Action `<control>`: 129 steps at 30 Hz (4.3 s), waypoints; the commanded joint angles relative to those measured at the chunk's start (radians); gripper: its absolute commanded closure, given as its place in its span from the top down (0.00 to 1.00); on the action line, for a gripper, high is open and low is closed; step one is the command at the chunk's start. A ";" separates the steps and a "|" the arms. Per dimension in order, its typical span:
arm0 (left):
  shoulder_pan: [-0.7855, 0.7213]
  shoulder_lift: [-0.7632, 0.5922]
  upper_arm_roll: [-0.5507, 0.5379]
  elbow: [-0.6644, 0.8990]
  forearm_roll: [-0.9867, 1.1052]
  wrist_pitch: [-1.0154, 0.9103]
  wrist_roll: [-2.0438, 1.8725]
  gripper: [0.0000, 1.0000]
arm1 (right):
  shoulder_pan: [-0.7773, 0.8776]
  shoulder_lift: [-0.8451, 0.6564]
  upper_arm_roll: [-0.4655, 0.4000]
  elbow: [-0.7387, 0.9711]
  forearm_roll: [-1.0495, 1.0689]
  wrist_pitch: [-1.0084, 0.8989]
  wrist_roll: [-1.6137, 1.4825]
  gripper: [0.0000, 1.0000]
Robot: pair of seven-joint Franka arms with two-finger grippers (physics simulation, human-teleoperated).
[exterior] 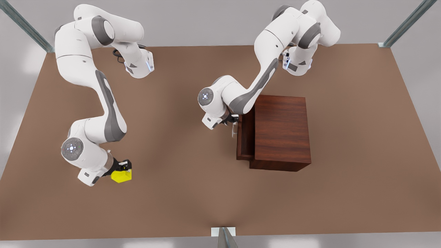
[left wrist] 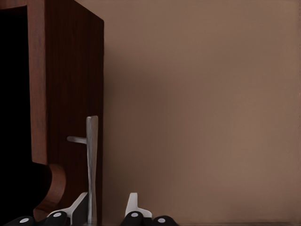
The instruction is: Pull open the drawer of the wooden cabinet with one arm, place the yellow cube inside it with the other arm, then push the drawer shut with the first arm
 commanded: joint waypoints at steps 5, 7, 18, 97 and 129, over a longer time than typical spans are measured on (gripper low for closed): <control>-0.014 0.023 -0.001 0.035 0.000 0.040 -0.100 0.52 | 0.083 0.000 0.001 0.096 -0.010 -0.154 0.286 0.60; -0.015 0.038 0.001 0.054 0.000 0.045 -0.100 0.52 | 0.108 0.000 0.001 0.120 -0.009 -0.160 0.305 0.60; -0.044 0.050 -0.072 0.165 -0.008 0.034 -0.171 0.52 | 0.231 0.005 -0.001 0.165 -0.004 -0.189 0.574 0.60; -0.010 -0.008 0.002 -0.064 -0.227 0.346 -1.521 0.21 | 0.135 -0.336 -0.211 0.024 0.080 -0.361 0.083 1.00; 0.143 -0.108 0.002 -0.197 -0.202 0.157 -1.133 0.21 | 0.140 -0.337 -0.203 0.025 0.072 -0.368 0.097 1.00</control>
